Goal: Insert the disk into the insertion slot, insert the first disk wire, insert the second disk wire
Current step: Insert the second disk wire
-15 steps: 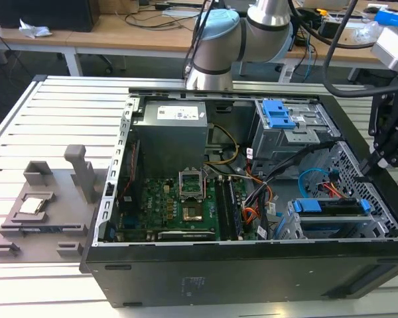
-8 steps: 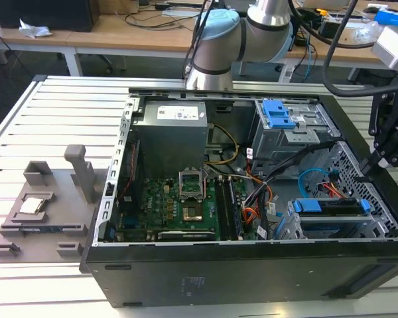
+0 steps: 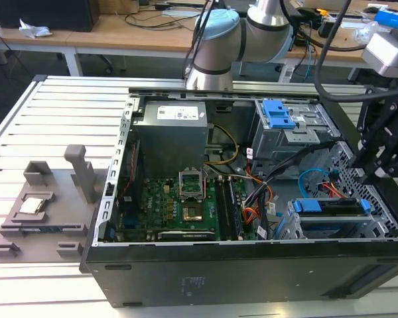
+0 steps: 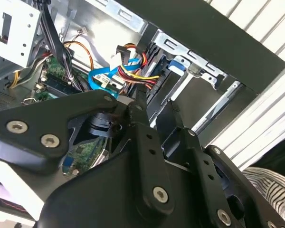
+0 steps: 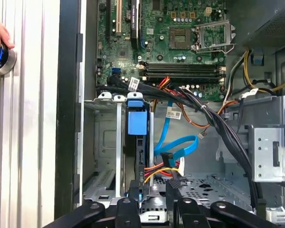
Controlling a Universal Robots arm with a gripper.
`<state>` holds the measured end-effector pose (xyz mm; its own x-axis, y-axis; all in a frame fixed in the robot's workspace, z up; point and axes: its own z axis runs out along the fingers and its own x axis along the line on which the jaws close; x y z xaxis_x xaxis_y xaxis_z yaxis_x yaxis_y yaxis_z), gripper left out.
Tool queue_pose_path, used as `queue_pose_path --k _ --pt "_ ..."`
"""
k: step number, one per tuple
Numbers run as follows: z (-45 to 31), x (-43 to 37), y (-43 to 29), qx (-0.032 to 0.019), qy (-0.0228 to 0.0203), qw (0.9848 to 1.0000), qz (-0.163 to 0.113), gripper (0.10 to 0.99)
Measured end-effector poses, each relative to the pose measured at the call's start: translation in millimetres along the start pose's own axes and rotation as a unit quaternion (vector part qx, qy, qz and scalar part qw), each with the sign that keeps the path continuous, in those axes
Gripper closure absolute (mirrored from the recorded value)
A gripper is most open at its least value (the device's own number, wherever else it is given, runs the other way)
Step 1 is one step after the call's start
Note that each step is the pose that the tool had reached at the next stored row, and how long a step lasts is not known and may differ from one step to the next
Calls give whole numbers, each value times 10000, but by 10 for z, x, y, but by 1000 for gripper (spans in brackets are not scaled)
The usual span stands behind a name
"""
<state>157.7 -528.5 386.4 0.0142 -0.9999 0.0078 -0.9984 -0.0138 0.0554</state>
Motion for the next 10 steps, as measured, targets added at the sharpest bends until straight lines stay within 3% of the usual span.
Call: queue_pose_path --k 5,10 --pt "57 -134 68 3 8 9999 -157 725" --pt "138 -191 140 4 43 9993 -381 725"
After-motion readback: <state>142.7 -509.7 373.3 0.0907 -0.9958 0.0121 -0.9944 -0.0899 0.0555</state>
